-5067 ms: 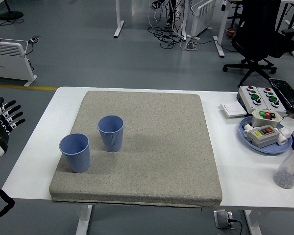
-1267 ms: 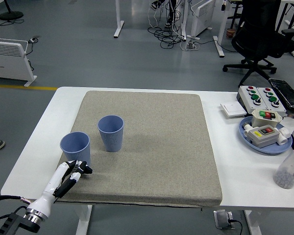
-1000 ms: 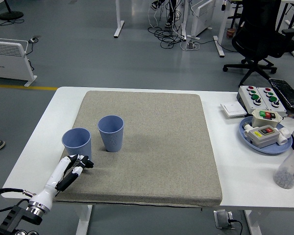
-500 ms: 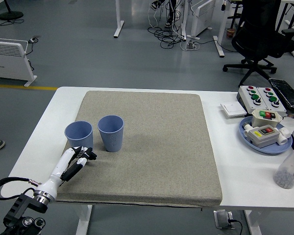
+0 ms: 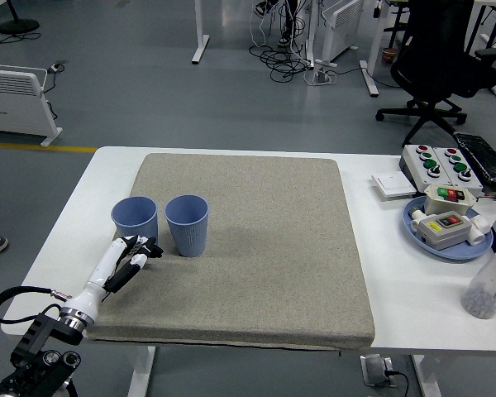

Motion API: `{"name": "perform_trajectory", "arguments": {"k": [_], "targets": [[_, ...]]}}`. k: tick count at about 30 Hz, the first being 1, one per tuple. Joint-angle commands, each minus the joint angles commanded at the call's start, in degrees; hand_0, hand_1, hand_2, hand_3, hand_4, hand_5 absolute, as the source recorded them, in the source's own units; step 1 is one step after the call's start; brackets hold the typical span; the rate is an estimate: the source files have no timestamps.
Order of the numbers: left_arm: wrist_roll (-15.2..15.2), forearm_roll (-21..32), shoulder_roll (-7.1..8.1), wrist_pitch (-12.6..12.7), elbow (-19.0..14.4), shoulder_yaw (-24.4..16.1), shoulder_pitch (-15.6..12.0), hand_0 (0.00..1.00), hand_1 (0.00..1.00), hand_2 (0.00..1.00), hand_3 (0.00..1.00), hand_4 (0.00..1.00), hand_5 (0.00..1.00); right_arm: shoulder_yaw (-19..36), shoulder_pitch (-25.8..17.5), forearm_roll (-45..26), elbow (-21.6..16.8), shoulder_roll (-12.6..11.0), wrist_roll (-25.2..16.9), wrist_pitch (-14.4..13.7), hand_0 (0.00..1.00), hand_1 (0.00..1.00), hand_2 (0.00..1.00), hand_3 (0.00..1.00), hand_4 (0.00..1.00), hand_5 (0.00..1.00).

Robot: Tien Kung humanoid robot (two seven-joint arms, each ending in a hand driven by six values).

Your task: Push cup pick cup insert cup

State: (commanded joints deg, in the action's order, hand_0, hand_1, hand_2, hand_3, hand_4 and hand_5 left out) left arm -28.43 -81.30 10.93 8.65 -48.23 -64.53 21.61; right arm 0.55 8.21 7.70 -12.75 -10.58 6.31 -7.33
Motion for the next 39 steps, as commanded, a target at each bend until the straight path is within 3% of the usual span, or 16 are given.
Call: {"name": "perform_trajectory", "arguments": {"k": [15, 22, 27, 28, 33, 34, 39], "targets": [[-1.6, 2.3, -0.69, 0.1, 6.0, 1.2, 4.0, 0.619, 0.565, 0.508, 0.472, 0.601, 0.998, 0.0, 0.1, 0.1, 0.0, 0.0, 0.1, 0.1, 0.739, 0.680, 0.733, 0.616, 0.211, 0.415], [-2.0, 2.6, -0.48, 0.6, 5.0, 0.7, 3.8, 0.597, 0.561, 0.505, 0.469, 0.596, 0.998, 0.0, 0.1, 0.1, 0.0, 0.0, 0.1, 0.1, 0.738, 0.679, 0.733, 0.616, 0.212, 0.415], [-2.2, 2.8, 0.80, 1.4, -0.1, -0.7, 1.2, 0.597, 0.561, 0.505, 0.469, 0.596, 0.998, 0.1, 0.1, 0.0, 0.0, 0.0, 0.0, 0.1, 0.738, 0.679, 0.733, 0.616, 0.212, 0.415], [-2.3, 2.5, 1.25, 1.7, -1.9, -1.0, 0.4, 0.439, 0.520, 0.481, 0.462, 0.598, 0.998, 0.1, 0.1, 0.0, 0.0, 0.0, 0.0, 0.1, 0.738, 0.679, 0.731, 0.616, 0.211, 0.413], [-1.7, -0.1, 3.63, 3.0, -10.5, -1.7, -2.1, 0.439, 0.520, 0.481, 0.462, 0.598, 0.998, 0.2, 0.0, 0.1, 0.0, -0.1, 0.0, 0.1, 0.738, 0.679, 0.731, 0.616, 0.211, 0.413], [-1.6, -0.4, 3.91, 3.1, -12.4, -1.7, -2.3, 0.338, 0.515, 0.493, 0.487, 0.856, 0.998, 0.2, 0.0, 0.1, 0.0, -0.1, 0.0, 0.1, 0.738, 0.678, 0.732, 0.616, 0.210, 0.410], [1.4, -6.4, 6.47, 3.3, -21.8, -2.6, -2.3, 0.338, 0.515, 0.493, 0.487, 0.856, 0.998, 0.1, -0.2, -0.1, 0.0, -0.1, 0.0, 0.1, 0.738, 0.678, 0.732, 0.616, 0.210, 0.410]]}}
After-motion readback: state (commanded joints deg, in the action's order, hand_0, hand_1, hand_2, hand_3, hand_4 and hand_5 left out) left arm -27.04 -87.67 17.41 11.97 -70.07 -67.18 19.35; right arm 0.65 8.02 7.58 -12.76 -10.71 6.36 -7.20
